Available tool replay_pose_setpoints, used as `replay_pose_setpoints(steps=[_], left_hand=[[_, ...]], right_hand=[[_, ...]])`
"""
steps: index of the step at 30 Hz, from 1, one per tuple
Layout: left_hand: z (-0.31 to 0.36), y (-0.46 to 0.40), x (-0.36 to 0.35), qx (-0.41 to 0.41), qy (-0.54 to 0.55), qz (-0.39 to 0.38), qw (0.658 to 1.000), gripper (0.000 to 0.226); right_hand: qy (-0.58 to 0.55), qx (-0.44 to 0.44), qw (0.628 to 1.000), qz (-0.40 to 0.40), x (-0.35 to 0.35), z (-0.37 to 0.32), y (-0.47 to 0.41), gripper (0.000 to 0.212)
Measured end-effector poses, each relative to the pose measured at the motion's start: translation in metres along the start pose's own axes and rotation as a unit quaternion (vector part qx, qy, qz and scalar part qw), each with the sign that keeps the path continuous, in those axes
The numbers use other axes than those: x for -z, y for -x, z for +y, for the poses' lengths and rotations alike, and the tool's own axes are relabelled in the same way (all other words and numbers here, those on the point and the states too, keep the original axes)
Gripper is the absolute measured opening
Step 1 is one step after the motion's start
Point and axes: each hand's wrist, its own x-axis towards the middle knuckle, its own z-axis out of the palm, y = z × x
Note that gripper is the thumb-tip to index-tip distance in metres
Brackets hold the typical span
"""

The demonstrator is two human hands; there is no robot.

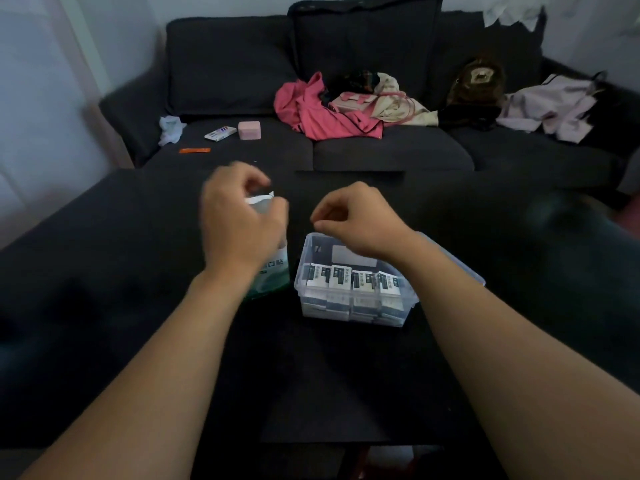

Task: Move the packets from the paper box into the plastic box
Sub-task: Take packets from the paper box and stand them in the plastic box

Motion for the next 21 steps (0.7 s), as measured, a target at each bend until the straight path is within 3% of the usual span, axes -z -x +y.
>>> replay_pose_setpoints(steps=[2,4,5,7,11,15,21], left_hand=[[-0.018,-0.008,0.014,0.132,-0.065,0.023,0.989,0.048],[-0.036,-0.012,0.021,0.274,-0.097,-0.055,0.955,0.07],[-0.042,-0.012,0.023,0.323,-0.091,-0.1,0.937,0.072],[-0.05,-0.01,0.025,0.364,-0.075,-0.185,0.91,0.054],[-0.052,-0.01,0.023,0.299,-0.145,-0.261,0.906,0.011],[-0.054,-0.01,0.021,0.253,-0.127,-0.266,0.922,0.016],[-0.058,-0.01,0.019,0.158,-0.122,-0.234,0.952,0.03]], right_hand=[[-0.019,0.03,0.999,-0.019,-0.014,-0.013,-0.002,0.018],[-0.031,0.057,0.997,-0.042,-0.027,-0.024,-0.006,0.022],[-0.03,0.067,0.996,-0.048,-0.033,-0.029,-0.009,0.022],[-0.01,0.091,0.995,-0.025,-0.042,-0.037,-0.014,0.02],[0.028,0.12,0.992,0.026,-0.05,-0.05,-0.021,0.018],[0.1,0.088,0.991,-0.018,-0.061,-0.054,-0.021,0.014],[0.167,0.035,0.985,-0.008,-0.063,-0.05,-0.024,0.031]])
